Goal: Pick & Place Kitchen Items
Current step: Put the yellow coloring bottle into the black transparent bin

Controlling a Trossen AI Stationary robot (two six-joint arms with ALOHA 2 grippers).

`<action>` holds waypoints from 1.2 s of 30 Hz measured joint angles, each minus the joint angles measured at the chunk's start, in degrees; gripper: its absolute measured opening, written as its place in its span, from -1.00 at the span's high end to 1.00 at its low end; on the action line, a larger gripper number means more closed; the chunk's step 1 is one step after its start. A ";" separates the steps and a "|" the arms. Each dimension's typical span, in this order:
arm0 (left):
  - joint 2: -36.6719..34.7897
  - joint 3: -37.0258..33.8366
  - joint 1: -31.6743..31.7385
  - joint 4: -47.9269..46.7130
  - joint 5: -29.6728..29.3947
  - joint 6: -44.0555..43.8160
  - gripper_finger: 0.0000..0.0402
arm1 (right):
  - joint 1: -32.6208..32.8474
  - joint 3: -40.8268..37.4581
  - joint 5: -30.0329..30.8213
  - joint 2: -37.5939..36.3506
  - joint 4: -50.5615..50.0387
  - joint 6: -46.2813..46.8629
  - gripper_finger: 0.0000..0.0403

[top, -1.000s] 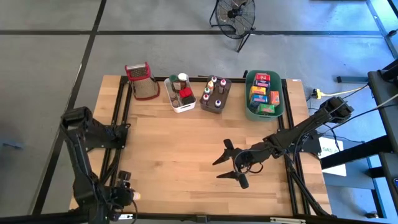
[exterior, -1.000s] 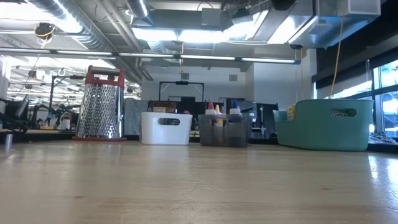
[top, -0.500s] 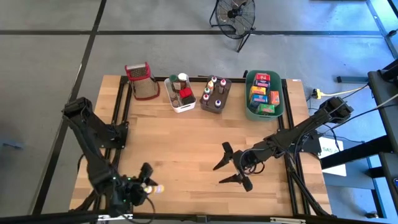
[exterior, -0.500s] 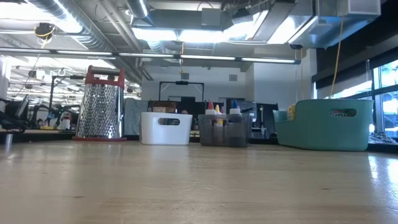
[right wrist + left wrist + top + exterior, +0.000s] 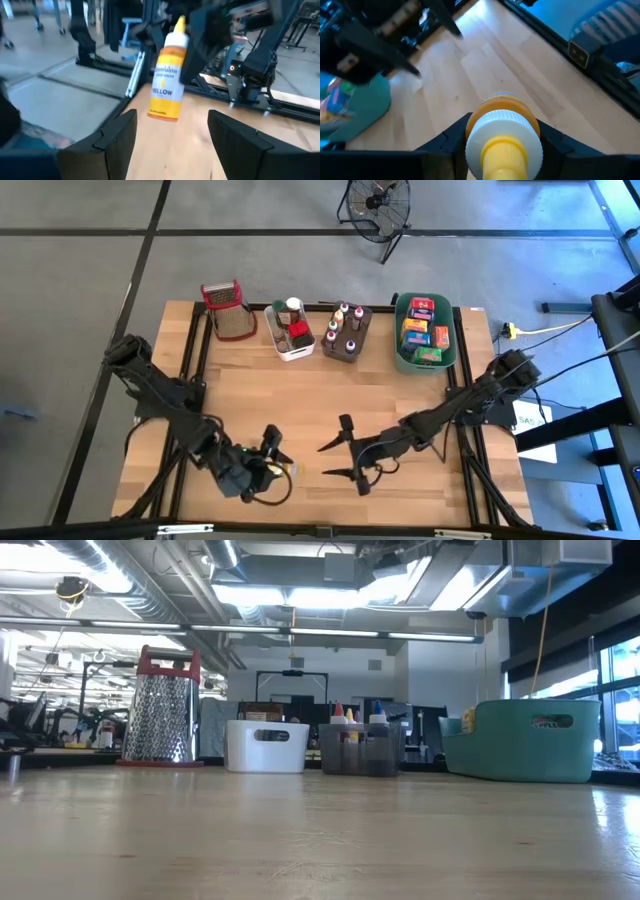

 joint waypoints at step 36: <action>0.42 -0.13 8.85 2.84 5.25 5.75 0.25 | -0.37 12.76 8.68 6.49 -15.02 1.27 -0.67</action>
